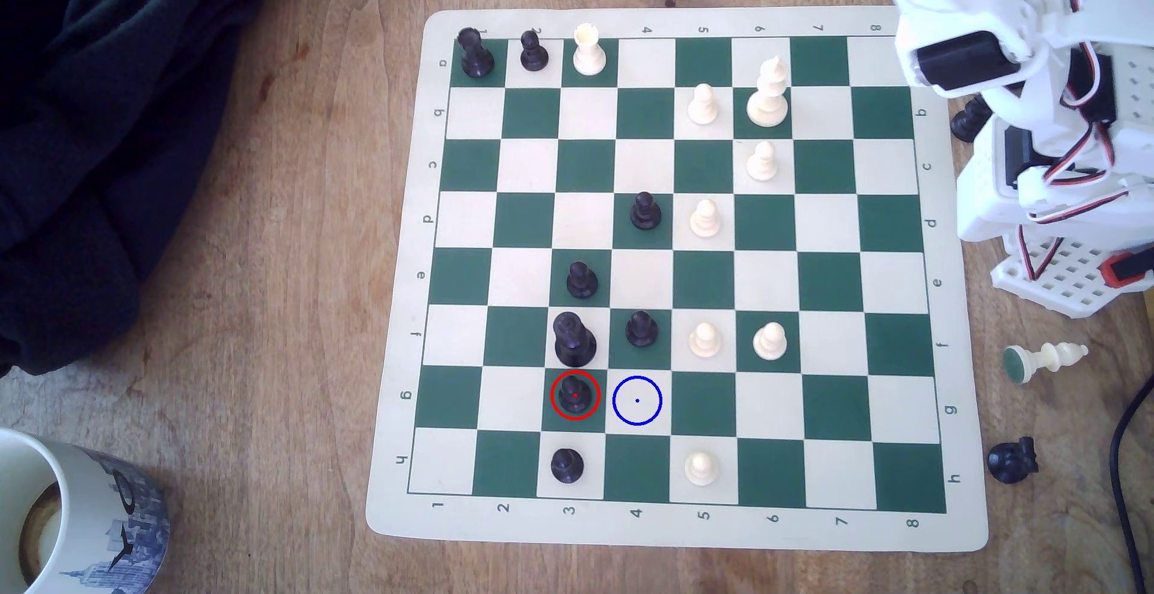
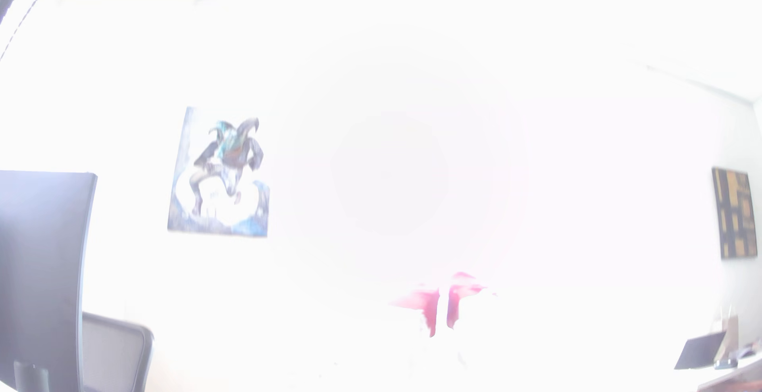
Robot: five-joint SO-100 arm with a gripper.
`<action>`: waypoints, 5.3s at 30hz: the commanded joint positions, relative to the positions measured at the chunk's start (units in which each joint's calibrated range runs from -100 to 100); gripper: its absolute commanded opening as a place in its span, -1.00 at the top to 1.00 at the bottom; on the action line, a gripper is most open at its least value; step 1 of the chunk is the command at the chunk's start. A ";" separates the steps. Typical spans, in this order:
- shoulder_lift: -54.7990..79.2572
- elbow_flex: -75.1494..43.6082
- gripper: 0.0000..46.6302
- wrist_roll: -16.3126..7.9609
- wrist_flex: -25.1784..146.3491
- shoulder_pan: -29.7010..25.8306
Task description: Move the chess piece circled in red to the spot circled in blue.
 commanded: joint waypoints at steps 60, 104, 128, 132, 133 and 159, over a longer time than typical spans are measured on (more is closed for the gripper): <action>91.57 -87.16 0.59 -14.16 75.81 -23.72; 114.66 -101.04 0.38 -14.21 76.87 -22.78; 118.31 -105.30 0.38 -13.77 75.64 -22.23; 118.39 -106.02 0.39 -13.33 75.64 -22.23; 118.48 -106.02 0.39 -13.33 75.64 -22.23; 117.12 -106.11 0.80 -13.48 75.89 -23.33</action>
